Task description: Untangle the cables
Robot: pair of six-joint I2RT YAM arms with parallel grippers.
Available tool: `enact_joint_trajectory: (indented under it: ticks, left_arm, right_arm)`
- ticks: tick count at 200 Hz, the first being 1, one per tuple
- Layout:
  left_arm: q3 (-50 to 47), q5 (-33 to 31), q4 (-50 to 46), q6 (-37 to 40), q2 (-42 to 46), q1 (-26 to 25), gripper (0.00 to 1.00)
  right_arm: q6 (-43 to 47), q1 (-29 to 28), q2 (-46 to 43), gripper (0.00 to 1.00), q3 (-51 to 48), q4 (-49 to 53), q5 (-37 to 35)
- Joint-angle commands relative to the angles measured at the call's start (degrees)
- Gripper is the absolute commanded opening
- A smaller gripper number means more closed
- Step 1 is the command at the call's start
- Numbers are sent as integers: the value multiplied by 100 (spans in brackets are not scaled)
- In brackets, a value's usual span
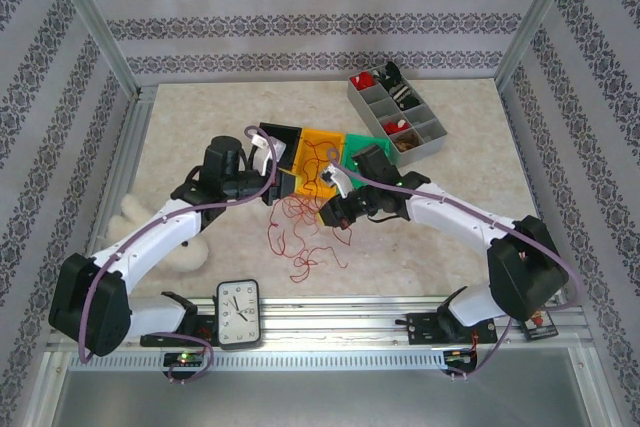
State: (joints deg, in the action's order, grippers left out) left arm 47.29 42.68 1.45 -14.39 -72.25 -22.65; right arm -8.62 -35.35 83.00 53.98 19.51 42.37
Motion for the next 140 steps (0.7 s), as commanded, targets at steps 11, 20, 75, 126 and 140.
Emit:
enact_joint_trajectory:
  ticks: [11, 20, 75, 126, 140]
  left_arm:
    - [-272, -319, 63, 275, 96, 181, 0]
    - [-373, -317, 144, 233, 87, 199, 0]
    - [-848, -63, 155, 122, 63, 196, 0]
    - [-1310, -323, -939, 399, 319, 131, 0]
    - [-1362, -538, -1183, 378, 248, 6, 0]
  right_arm:
    - [-14, 155, -796, 0, -148, 198, 816]
    - [-86, 226, -1024, 0, -180, 209, 980]
    - [-420, 1320, -1807, 0, 89, -300, 421]
    - [-889, 1288, -731, 1, 678, -1848, -452]
    - [-1070, 1234, -340, 0, 801, -2404, -660]
